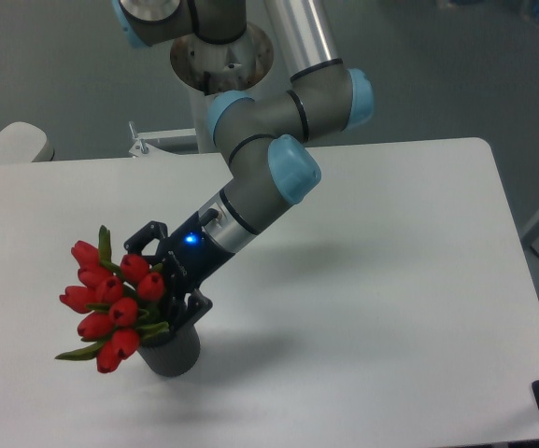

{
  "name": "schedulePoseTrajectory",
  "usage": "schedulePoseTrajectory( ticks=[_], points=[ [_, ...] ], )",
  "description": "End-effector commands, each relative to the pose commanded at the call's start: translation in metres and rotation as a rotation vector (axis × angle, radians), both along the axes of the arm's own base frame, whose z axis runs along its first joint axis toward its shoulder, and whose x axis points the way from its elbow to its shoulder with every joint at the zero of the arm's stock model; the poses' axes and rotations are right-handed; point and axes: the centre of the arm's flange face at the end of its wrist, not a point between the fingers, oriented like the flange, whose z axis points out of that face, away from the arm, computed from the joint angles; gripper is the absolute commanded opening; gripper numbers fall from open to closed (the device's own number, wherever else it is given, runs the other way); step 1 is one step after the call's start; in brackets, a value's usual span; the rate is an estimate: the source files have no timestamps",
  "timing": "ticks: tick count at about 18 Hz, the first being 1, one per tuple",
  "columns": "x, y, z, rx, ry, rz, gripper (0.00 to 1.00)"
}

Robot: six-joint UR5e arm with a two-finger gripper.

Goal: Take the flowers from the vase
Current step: 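Close the gripper around the tulip stems just above the vase, then lift the gripped tulips straight up out of the grey vase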

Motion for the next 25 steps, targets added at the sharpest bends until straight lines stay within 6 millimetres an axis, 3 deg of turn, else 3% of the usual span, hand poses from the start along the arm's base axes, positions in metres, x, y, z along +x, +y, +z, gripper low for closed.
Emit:
schedulePoseTrajectory(
  ticks=[3, 11, 14, 18, 25],
  points=[
    [-0.002, -0.001, 0.000, 0.008, -0.004, 0.000, 0.36],
    [-0.015, -0.004, 0.011, 0.018, -0.002, 0.026, 0.33],
    [-0.018, -0.005, 0.027, 0.036, -0.050, 0.052, 0.33],
    [-0.013, -0.013, 0.071, 0.049, -0.091, 0.100, 0.33],
    [-0.006, -0.018, 0.121, 0.057, -0.149, 0.154, 0.33]
  ],
)
